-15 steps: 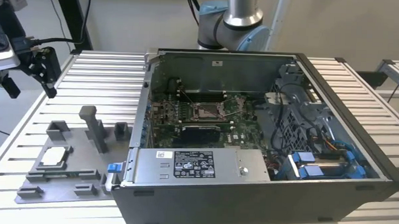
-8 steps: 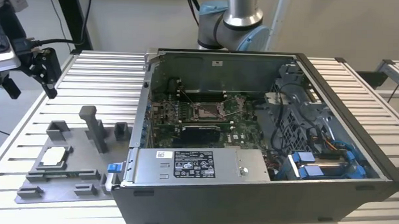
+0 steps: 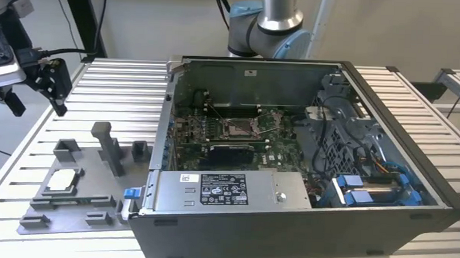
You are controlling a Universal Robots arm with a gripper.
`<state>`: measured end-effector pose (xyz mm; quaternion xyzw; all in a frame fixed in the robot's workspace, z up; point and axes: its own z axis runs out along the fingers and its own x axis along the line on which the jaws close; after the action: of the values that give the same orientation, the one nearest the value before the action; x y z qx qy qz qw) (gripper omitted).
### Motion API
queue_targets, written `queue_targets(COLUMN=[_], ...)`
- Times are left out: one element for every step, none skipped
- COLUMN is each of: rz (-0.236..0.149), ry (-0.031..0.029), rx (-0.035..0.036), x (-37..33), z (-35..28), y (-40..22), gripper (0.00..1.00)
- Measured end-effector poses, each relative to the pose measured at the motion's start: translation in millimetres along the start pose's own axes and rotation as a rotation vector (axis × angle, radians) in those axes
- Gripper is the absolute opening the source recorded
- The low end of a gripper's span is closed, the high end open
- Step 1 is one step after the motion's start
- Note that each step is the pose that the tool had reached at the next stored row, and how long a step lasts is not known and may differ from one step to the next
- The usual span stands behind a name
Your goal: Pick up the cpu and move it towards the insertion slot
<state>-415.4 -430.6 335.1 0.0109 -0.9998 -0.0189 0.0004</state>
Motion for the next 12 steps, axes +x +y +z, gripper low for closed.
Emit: queue_targets(rz=[0.0,0.0,0.0,0.0,0.0,0.0,0.0,0.0,0.0,0.0,0.0,0.0], ry=[0.0001,0.0001,0.0,0.0001,0.0001,0.0001,0.0001,0.0001,0.0001,0.0002,0.0001,0.0], rx=[0.0001,0.0001,0.0,0.0,0.0001,0.0001,0.0,0.0,0.0,0.0001,0.0001,0.0], x=[0.0,0.0,0.0,0.0,0.0,0.0,0.0,0.0,0.0,0.0,0.0,0.0], z=[0.9,1.9,2.8,3.7,4.6,5.4,6.3,7.2,8.1,8.9,9.8,10.7], y=[0.0,-0.1,-0.1,-0.1,-0.2,-0.2,-0.3,-0.3,-0.3,-0.4,-0.4,-0.4], gripper=[1.0,1.0,1.0,1.0,1.0,1.0,1.0,1.0,1.0,1.0,1.0,1.0])
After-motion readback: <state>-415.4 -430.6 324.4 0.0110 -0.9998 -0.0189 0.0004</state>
